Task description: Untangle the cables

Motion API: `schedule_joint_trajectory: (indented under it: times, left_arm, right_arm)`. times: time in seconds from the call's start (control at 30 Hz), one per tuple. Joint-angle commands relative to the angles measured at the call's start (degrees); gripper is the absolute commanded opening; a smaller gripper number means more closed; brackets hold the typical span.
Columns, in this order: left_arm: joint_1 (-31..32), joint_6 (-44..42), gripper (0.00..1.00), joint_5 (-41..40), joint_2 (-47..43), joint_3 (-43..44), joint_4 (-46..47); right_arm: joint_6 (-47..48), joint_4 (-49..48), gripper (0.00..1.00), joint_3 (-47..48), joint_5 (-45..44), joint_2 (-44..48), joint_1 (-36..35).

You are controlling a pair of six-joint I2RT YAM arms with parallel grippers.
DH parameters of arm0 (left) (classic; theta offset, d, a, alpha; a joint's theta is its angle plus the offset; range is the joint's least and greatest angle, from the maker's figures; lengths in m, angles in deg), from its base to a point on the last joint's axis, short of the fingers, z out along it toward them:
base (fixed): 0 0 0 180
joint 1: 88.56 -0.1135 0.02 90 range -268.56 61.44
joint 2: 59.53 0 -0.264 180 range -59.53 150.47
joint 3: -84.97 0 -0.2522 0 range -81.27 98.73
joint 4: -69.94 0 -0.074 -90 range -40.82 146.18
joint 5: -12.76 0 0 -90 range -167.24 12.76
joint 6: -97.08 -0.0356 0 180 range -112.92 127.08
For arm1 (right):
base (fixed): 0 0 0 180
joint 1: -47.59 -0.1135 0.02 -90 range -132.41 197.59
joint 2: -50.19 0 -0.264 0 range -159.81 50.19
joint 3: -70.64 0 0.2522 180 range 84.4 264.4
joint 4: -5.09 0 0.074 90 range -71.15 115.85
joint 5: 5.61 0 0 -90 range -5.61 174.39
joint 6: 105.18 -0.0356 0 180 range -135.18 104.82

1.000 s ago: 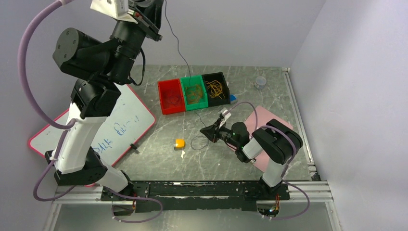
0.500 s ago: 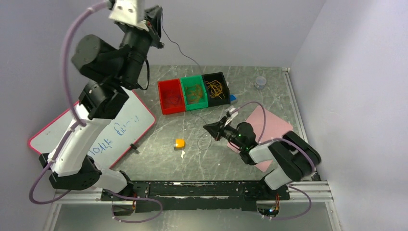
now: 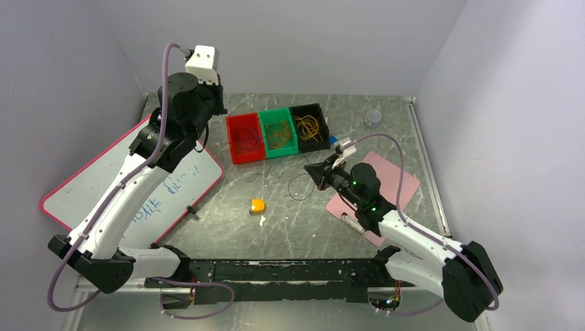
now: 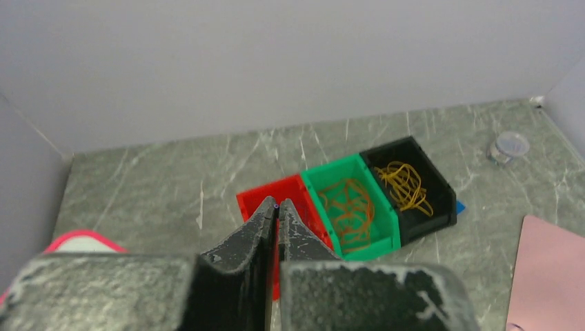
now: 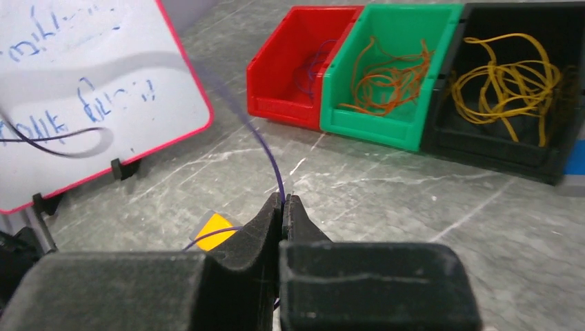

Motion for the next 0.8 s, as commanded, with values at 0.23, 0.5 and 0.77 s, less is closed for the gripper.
schedule_joint_trajectory:
  times: [0.23,0.5,0.77]
  left_arm:
    - [-11.14,9.64,0.07,15.43,-1.45,-11.07,-4.04]
    - [-20.34,12.21,0.07,28.54,1.42,-18.12,-4.31]
    - [-22.92,11.57,0.07,33.14,5.73,-23.14,-2.21]
  right_arm:
    - [-1.72,18.79,0.00,5.47,-11.10,10.88,-0.07]
    - [-5.23,15.24,0.00,9.11,-8.89,10.72,-0.18]
    - [-3.25,16.57,0.00,14.52,-1.61,8.57,-0.17]
